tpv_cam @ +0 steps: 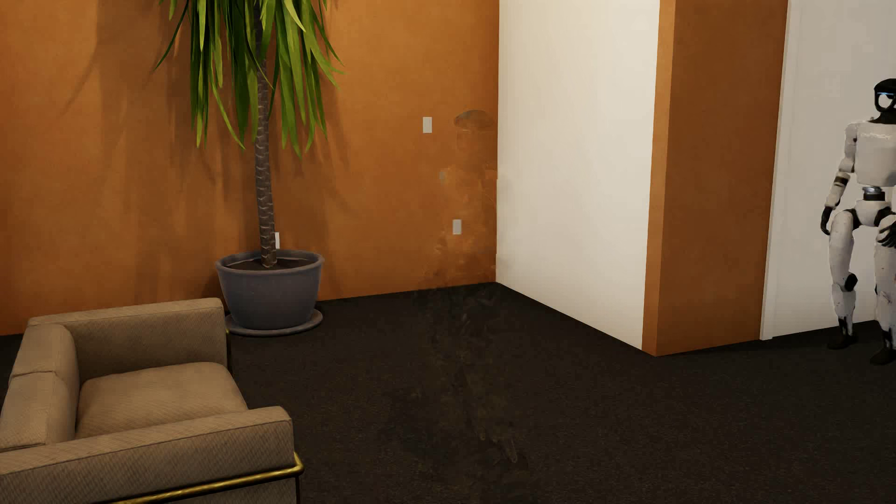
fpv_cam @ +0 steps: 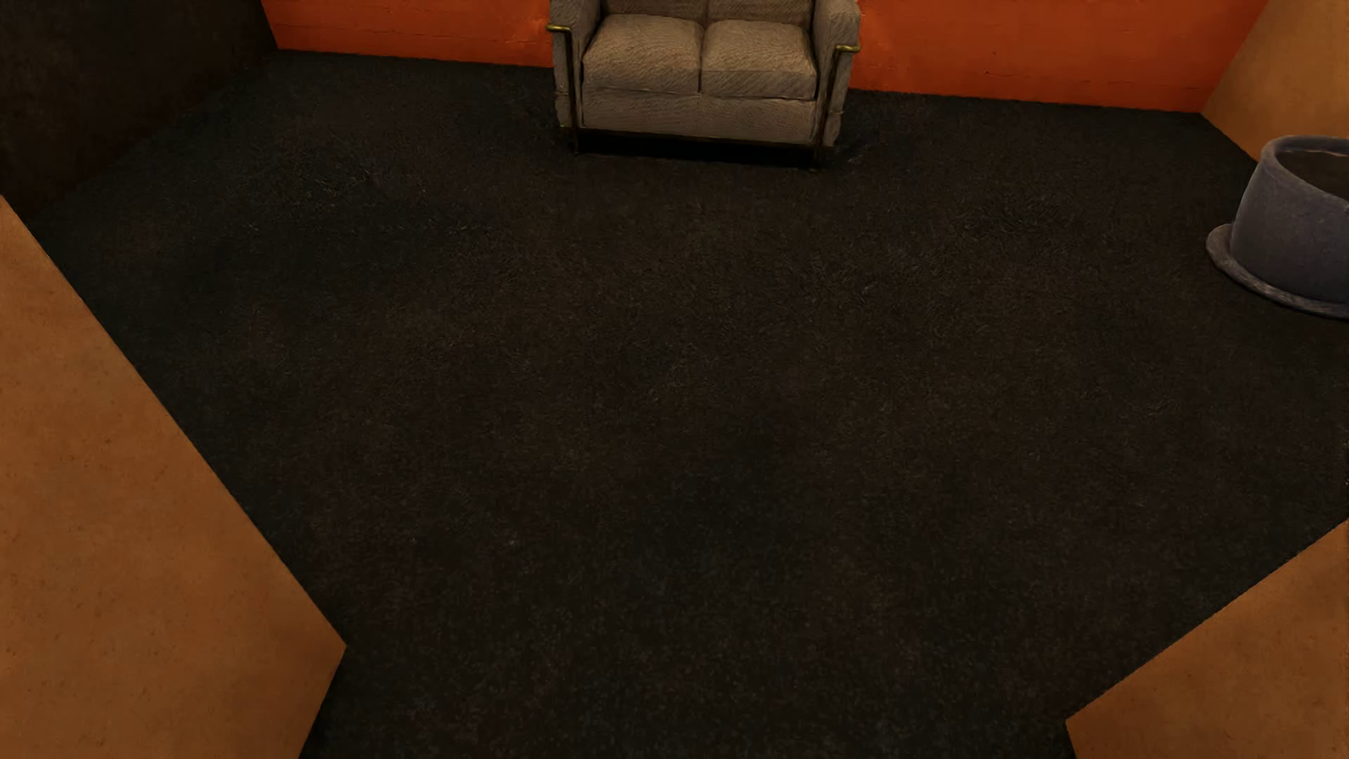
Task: Head to the sofa
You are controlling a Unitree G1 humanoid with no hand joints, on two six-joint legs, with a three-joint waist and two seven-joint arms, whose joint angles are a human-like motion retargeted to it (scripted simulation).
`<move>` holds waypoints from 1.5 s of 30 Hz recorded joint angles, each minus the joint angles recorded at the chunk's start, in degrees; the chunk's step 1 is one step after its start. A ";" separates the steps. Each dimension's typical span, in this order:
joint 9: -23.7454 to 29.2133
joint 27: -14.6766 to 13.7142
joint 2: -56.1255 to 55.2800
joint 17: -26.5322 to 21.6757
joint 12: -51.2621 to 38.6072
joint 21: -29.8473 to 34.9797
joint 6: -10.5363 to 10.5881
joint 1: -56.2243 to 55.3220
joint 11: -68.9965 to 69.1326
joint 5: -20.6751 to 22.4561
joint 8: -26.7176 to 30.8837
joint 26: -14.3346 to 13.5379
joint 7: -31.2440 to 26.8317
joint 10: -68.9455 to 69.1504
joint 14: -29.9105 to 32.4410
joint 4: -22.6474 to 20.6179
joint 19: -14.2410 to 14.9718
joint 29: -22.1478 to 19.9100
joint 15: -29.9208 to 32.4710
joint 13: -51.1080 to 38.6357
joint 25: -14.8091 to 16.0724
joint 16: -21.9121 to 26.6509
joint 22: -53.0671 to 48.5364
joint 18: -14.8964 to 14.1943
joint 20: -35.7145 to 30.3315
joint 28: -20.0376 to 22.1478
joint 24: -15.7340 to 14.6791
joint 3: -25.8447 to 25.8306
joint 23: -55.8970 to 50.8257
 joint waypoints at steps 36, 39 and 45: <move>2.91 0.00 -34.57 1.34 -1.85 -6.81 -2.60 -2.35 52.58 -1.32 0.00 0.00 0.00 13.91 -18.89 -4.24 0.00 0.00 -11.02 3.50 0.00 -0.10 -1.34 0.00 3.68 0.00 0.00 -3.61 0.05; 3.66 0.00 -44.58 1.07 -4.53 -8.35 -1.28 2.27 44.39 -0.96 0.00 0.00 0.00 11.10 -22.18 -1.98 0.00 0.00 -6.37 6.39 0.00 -1.53 -10.09 0.00 6.65 0.00 0.00 -7.86 1.59; 5.93 0.00 -49.13 0.67 -12.57 -14.21 -0.61 14.69 23.49 -5.21 0.00 0.00 0.00 12.39 -30.89 0.13 0.00 0.00 3.95 8.33 0.00 -3.56 -29.30 0.00 9.40 0.00 0.00 -10.65 11.07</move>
